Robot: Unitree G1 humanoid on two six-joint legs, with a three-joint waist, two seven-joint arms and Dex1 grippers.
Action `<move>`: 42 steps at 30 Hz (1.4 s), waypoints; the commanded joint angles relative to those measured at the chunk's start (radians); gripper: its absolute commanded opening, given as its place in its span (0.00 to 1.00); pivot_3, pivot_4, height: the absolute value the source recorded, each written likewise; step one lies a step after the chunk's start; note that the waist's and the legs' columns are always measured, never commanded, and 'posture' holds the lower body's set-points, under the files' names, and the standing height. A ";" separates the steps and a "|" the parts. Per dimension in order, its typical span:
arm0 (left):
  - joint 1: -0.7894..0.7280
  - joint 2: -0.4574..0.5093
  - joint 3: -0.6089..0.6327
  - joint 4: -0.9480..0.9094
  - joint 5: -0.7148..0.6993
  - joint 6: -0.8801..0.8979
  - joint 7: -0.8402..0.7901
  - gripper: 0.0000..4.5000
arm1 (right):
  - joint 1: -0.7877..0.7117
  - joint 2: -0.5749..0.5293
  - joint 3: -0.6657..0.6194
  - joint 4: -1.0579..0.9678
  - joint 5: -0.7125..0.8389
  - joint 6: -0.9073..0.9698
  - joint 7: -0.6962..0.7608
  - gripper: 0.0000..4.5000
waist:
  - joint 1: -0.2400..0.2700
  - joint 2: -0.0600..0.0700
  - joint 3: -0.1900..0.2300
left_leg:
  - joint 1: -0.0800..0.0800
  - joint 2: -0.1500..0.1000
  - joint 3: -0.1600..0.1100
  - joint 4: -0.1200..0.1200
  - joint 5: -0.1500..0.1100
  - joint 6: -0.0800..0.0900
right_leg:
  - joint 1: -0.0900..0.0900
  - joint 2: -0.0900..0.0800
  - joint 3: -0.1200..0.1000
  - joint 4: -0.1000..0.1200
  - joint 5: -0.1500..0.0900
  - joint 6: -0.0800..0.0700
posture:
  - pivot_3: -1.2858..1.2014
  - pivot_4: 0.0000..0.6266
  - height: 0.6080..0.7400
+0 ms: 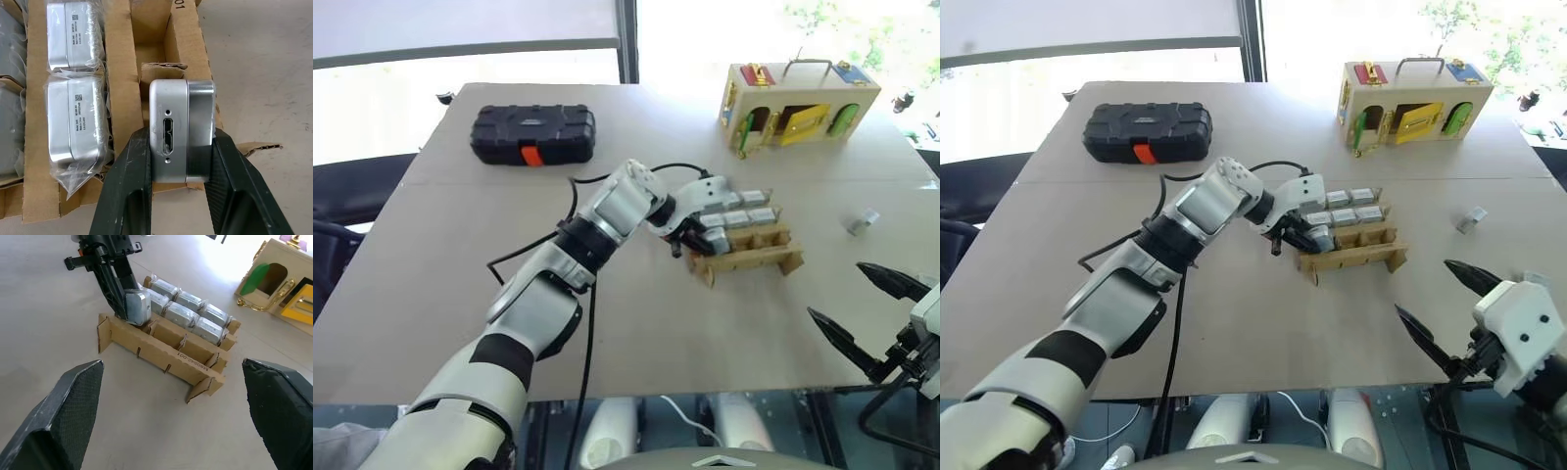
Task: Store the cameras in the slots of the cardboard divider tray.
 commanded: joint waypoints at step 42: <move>-0.030 0.015 0.135 -0.276 -0.057 0.272 0.085 0.96 | -0.403 -0.220 0.023 0.423 0.068 0.004 0.289 1.00 | -0.003 0.001 0.000 | -0.003 -0.002 -0.001 0.000 0.001 0.001 | -0.002 0.001 0.005 0.000 0.005 0.005 | 0.52 0.24 1.00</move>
